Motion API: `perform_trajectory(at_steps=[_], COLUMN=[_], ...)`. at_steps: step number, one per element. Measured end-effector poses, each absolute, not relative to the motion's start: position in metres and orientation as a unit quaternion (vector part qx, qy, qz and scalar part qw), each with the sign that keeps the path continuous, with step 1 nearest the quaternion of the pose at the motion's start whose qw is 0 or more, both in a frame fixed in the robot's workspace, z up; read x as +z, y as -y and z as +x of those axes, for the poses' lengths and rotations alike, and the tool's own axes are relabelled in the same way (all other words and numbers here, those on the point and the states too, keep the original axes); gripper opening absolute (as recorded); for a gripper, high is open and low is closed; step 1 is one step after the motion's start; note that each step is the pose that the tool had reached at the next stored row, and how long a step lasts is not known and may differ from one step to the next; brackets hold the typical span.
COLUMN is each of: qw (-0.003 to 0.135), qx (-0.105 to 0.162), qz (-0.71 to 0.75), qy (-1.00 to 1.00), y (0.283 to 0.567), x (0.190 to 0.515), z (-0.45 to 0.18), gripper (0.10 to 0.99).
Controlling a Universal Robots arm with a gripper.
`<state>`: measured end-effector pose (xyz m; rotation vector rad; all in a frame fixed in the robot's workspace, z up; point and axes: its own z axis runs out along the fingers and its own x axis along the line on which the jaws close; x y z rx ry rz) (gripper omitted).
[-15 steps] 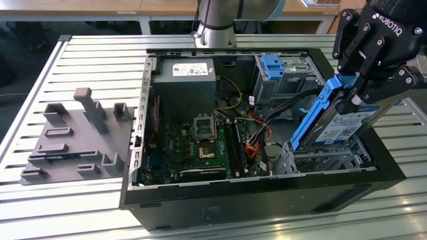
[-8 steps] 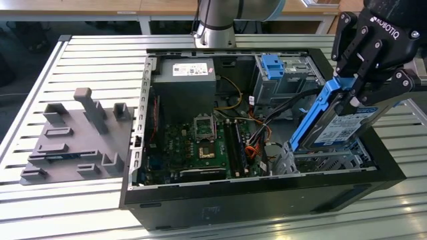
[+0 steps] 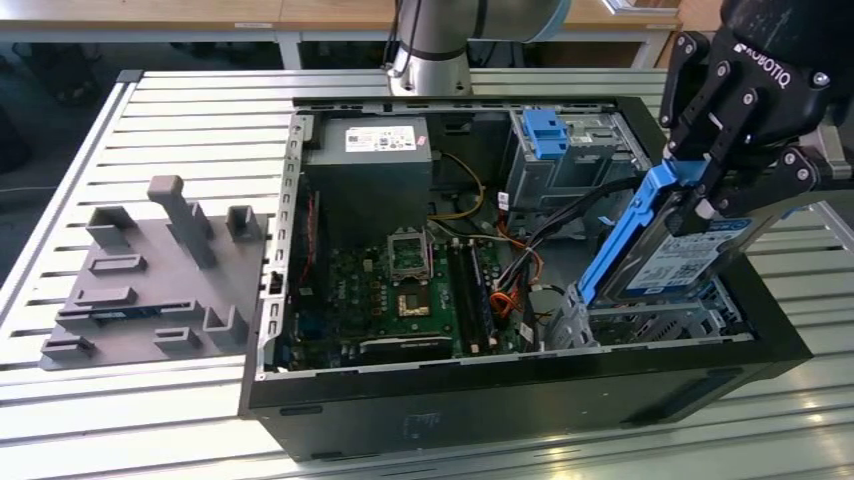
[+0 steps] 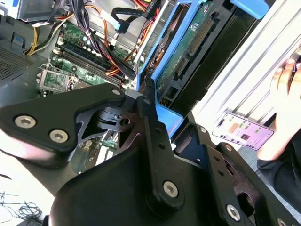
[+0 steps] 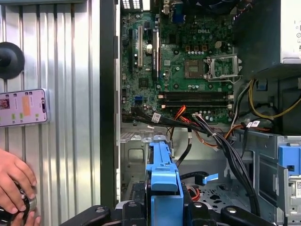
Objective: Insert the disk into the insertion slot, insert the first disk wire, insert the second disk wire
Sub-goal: 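Insert the disk into the insertion slot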
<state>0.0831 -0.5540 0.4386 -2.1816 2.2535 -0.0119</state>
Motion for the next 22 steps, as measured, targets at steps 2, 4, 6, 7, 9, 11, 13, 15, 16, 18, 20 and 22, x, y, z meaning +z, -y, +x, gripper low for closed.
perform_trajectory(at_steps=[2,4,6,7,9,11,13,15,16,18,20,22], qw=[0.003,0.003,0.003,0.003,0.003,0.003,0.003,0.002,0.002,0.002,0.002,0.003], qx=[-0.004,-0.004,-0.004,-0.004,-0.004,-0.004,-0.004,-0.004,-0.004,-0.004,-0.004,-0.004], qz=[-0.695,-0.695,-0.695,-0.695,-0.695,-0.695,-0.695,-0.695,-0.695,-0.695,-0.695,-0.695], qy=[-0.719,-0.719,-0.719,-0.719,-0.719,-0.719,-0.719,-0.719,-0.719,-0.719,-0.719,-0.719], y=[0.554,0.554,0.554,0.554,0.554,0.554,0.554,0.554,0.554,0.554,0.554,0.554], x=[0.437,0.436,0.434,0.433,0.432,0.430,0.429,0.427,0.426,0.424,0.423,0.421], z=[0.083,0.083,0.083,0.083,0.083,0.083,0.083,0.083,0.083,0.083,0.083,0.083], gripper=[0.365,0.365,0.365,0.365,0.365,0.365,0.365,0.365,0.365,0.365,0.365,0.365])
